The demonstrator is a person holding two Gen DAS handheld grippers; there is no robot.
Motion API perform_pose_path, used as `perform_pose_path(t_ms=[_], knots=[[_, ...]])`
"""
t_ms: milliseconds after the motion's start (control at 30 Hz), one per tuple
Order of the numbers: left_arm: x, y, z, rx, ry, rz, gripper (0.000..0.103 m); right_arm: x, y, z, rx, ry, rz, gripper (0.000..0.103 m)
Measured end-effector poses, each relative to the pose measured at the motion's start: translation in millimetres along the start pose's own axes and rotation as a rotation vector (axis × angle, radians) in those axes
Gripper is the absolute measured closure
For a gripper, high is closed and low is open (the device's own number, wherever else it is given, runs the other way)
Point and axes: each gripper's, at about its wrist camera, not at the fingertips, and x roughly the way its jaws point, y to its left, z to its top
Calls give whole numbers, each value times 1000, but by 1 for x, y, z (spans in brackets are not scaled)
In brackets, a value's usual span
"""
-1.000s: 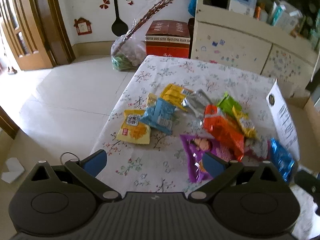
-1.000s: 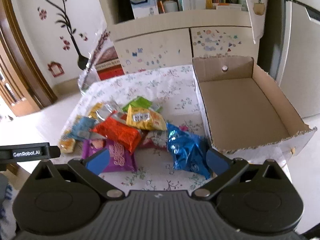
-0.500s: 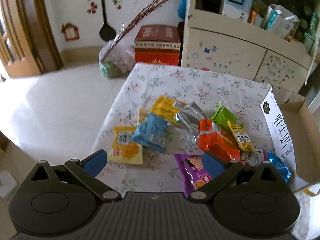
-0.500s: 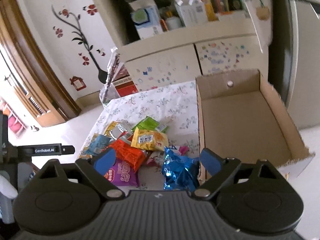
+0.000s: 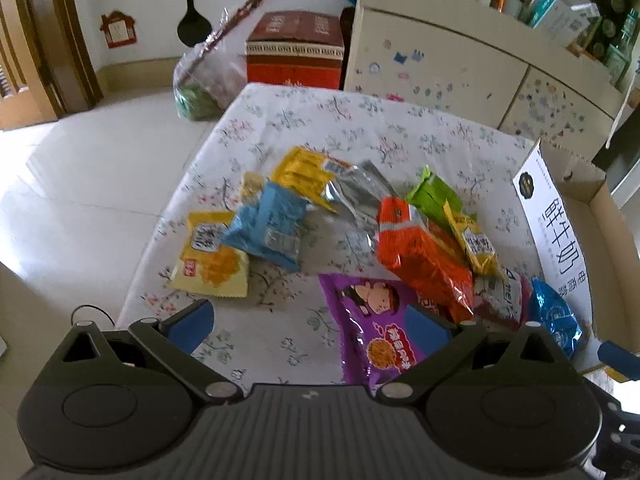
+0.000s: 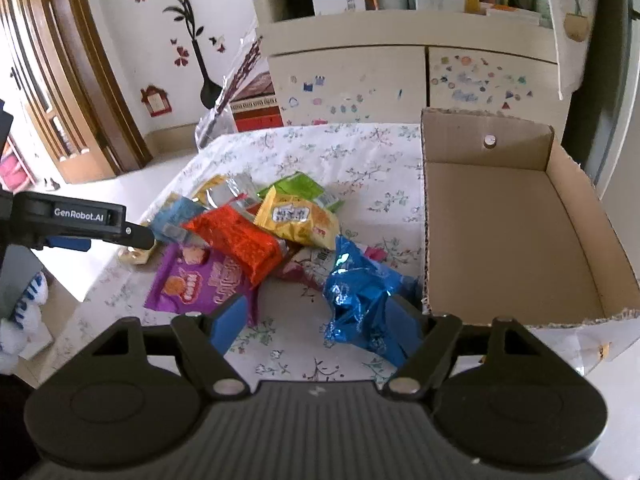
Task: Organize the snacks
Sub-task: 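Grasp the purple packet with the left tool while the right tool grasps the blue foil packet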
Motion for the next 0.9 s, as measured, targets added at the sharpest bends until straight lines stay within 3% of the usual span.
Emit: perform_pose_path(t_ms=[633, 767, 900], knots=[[56, -28, -17, 18, 114, -73, 0, 39, 28, -15, -220, -38, -201, 30], [59, -32, -17, 8, 107, -92, 0, 41, 30, -15, -237, -45, -234, 35], [62, -33, -19, -2, 89, -101, 2, 42, 31, -18, -261, -56, -254, 50]])
